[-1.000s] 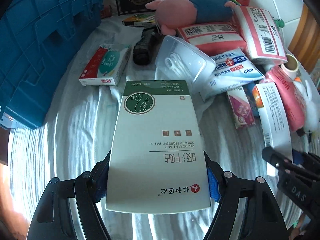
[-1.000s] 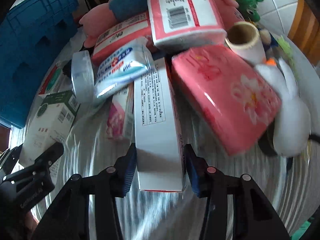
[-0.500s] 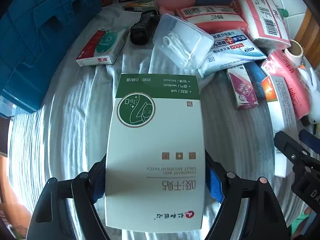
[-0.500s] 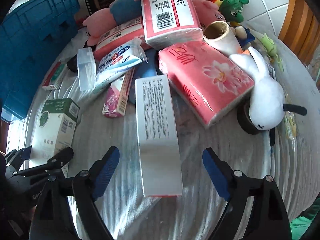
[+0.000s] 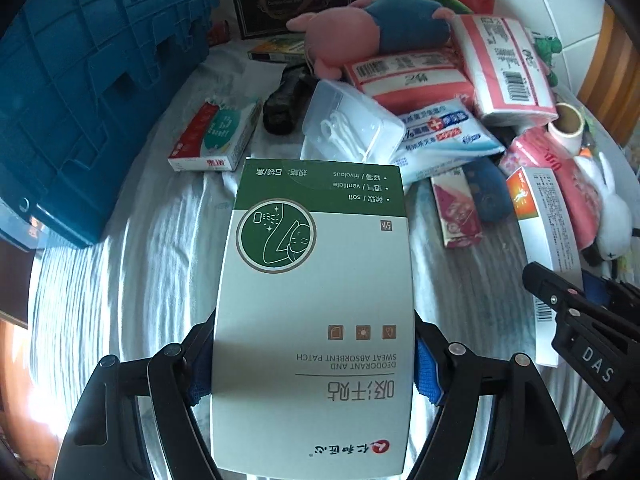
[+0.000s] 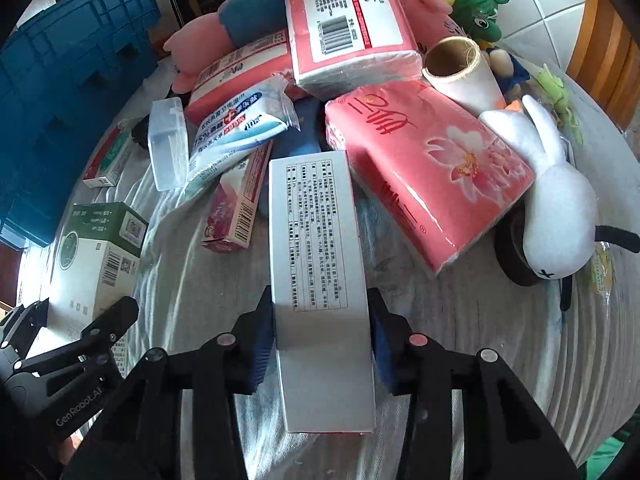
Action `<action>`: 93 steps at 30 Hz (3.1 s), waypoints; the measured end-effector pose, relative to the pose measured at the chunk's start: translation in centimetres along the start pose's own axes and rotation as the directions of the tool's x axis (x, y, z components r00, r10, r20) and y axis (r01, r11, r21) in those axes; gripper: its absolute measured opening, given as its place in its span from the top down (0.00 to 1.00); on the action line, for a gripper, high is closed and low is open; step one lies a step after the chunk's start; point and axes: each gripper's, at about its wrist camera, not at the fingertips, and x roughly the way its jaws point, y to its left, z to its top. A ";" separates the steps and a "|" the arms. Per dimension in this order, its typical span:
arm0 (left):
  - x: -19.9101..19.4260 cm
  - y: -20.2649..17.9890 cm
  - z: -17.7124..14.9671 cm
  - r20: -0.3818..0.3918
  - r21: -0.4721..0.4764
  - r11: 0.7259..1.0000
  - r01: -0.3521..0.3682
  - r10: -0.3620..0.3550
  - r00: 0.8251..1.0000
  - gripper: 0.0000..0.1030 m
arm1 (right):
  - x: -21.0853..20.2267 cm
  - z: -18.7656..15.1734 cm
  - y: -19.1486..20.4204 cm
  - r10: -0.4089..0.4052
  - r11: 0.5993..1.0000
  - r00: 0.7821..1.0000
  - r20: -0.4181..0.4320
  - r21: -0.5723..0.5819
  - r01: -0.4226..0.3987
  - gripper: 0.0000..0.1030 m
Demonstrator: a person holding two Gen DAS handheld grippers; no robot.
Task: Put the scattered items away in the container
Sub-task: 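Lift the box with the left gripper while the right gripper grasps a long white box, then carry the patch box and long white box over the blue crate with both grippers, then open both grippers to drop both boxes into the crate, then withdraw both grippers from the crate and move back over the pile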
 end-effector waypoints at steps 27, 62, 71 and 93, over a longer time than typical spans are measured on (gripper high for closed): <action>-25.1 9.5 8.0 0.521 -0.204 0.974 -0.099 0.194 0.831 0.25 | -23.4 11.5 11.1 0.291 0.936 0.852 0.436 -0.313 -0.159 0.59; -19.0 43.6 19.1 0.408 -0.325 0.935 -0.139 0.272 0.872 0.14 | -18.7 21.7 45.6 0.314 0.888 0.852 0.419 -0.447 -0.108 0.47; -19.6 43.5 17.6 0.415 -0.338 0.931 -0.141 0.282 0.865 0.09 | -19.6 21.3 44.6 0.267 0.911 0.839 0.474 -0.408 -0.060 0.05; -22.3 34.8 13.8 0.413 -0.295 0.948 -0.121 0.240 0.878 0.09 | -22.0 17.6 37.7 0.257 0.927 0.840 0.479 -0.367 -0.074 0.00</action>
